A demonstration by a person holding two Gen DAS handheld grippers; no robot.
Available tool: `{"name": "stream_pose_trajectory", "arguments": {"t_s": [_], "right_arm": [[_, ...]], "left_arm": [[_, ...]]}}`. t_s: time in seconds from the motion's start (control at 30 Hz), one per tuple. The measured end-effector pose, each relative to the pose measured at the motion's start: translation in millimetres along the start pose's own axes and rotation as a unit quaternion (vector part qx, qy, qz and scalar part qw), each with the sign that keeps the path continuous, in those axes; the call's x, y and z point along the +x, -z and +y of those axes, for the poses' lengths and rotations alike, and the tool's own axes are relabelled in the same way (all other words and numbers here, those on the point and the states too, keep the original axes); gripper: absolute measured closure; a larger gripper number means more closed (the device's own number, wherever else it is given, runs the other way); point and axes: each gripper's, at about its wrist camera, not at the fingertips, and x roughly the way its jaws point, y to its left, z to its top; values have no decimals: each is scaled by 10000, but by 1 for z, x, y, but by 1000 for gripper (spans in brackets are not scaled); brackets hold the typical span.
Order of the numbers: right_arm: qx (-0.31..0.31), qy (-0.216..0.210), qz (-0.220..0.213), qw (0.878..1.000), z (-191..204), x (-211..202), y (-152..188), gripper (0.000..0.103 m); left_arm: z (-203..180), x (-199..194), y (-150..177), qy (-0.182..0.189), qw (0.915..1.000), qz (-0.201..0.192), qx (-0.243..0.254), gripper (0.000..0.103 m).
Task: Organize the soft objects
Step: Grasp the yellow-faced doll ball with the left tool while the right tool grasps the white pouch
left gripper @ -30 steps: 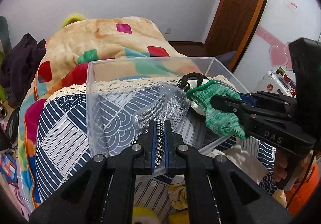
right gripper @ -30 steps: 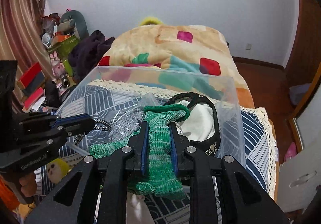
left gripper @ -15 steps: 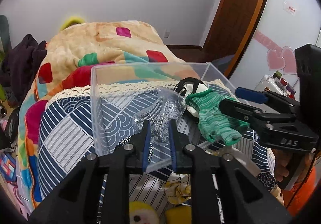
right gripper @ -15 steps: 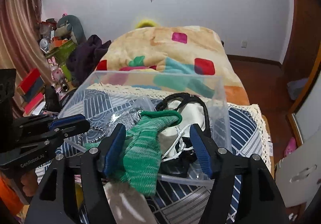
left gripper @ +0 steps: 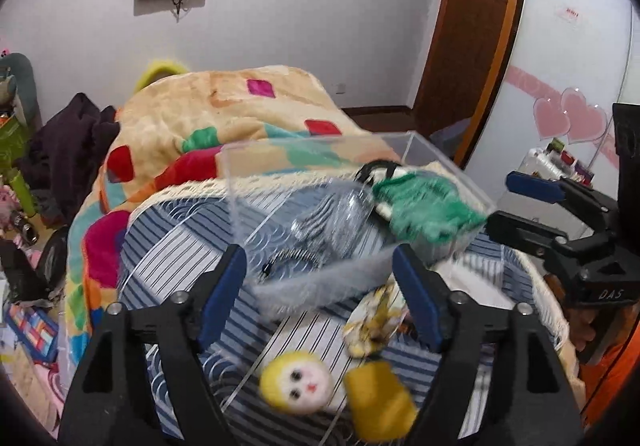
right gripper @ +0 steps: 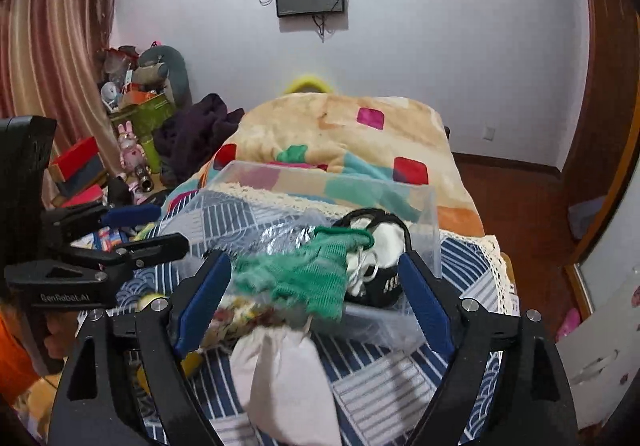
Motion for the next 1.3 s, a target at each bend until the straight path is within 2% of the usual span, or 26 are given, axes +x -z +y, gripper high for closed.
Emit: {"name": "stream_pose_trajectory", "arguments": {"t_s": [0.2, 0.4, 0.6, 0.67, 0.73, 0.83, 0.9, 1.0, 1.3], "right_arm": [[-47, -9, 234, 9997, 4, 4, 26, 19], [118, -241, 730, 9970, 4, 21, 54, 19], [267, -475, 1097, 9925, 2, 44, 71, 21], [287, -511, 1127, 9919, 2, 48, 72, 32], [310, -601, 1200, 9905, 4, 50, 75, 53], [188, -548, 1197, 9911, 10, 49, 77, 69], [127, -561, 1128, 9920, 14, 44, 77, 75], [128, -615, 1017, 9928, 13, 39, 74, 77], [111, -509, 612, 9968, 11, 18, 65, 77]], "left_arm": [[16, -4, 33, -120, 9994, 300, -122, 25], [19, 8, 66, -94, 9971, 740, -157, 25], [20, 18, 75, 23, 9960, 848, -283, 27], [21, 19, 76, 89, 9955, 881, -344, 28], [22, 20, 77, 164, 9950, 899, -404, 32], [23, 21, 78, 212, 9947, 920, -412, 40], [22, 21, 79, 223, 9946, 934, -401, 46], [22, 22, 80, 300, 9939, 970, -420, 57], [24, 19, 75, 287, 9944, 861, -535, 59]]}}
